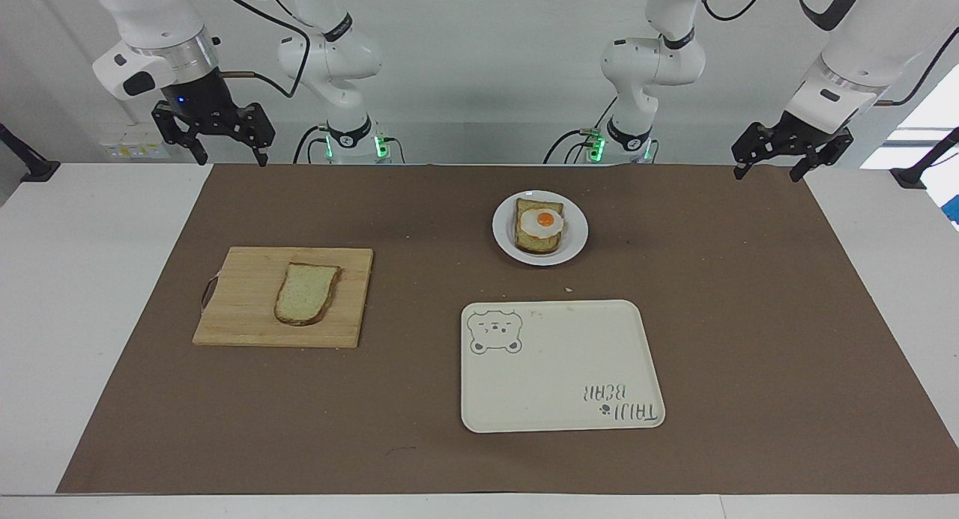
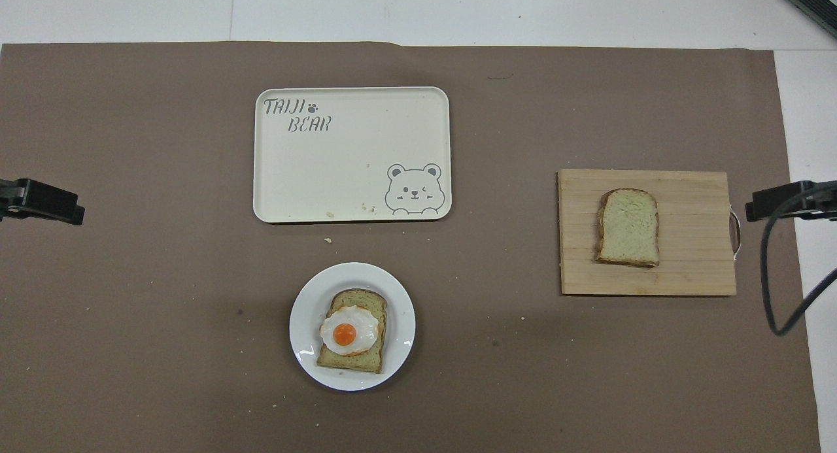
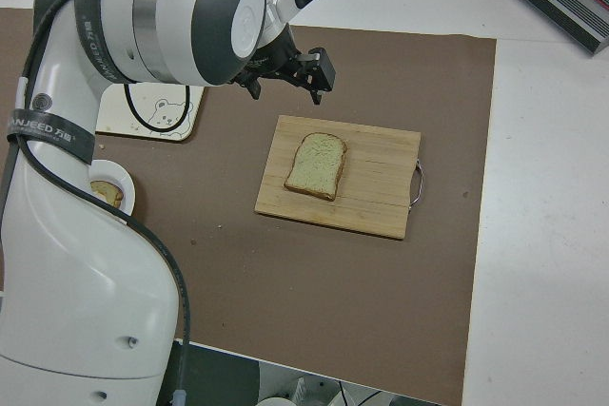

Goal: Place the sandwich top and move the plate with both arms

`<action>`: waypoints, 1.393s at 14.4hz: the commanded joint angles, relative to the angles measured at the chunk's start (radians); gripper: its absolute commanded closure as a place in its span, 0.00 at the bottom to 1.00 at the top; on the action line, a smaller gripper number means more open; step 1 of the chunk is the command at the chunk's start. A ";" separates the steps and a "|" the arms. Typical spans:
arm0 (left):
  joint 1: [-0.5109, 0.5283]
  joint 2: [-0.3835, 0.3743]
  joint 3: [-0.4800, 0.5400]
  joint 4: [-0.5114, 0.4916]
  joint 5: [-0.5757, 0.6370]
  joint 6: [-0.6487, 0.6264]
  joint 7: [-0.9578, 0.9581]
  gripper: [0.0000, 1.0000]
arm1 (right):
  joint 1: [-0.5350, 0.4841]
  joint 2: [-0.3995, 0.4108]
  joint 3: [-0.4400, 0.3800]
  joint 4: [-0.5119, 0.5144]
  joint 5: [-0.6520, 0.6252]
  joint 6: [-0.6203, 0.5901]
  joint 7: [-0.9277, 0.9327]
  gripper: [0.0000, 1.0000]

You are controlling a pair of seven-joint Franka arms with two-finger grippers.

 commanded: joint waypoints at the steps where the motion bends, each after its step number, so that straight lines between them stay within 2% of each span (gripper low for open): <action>1: 0.001 0.003 0.000 0.015 0.011 -0.020 -0.009 0.00 | -0.014 -0.021 -0.002 -0.034 0.018 0.046 -0.032 0.00; 7: 0.001 0.003 0.000 0.015 0.011 -0.018 -0.009 0.00 | -0.035 0.005 0.000 -0.131 0.021 0.201 -0.069 0.00; 10: 0.001 0.003 0.000 0.015 0.011 -0.020 -0.009 0.00 | -0.070 0.020 0.000 -0.259 0.042 0.333 -0.124 0.00; 15: 0.001 0.003 0.000 0.015 0.011 -0.020 -0.009 0.00 | -0.100 0.146 0.000 -0.345 0.059 0.509 -0.208 0.00; 20: 0.001 0.003 0.000 0.015 0.011 -0.018 -0.007 0.00 | -0.132 0.175 0.000 -0.514 0.151 0.710 -0.288 0.00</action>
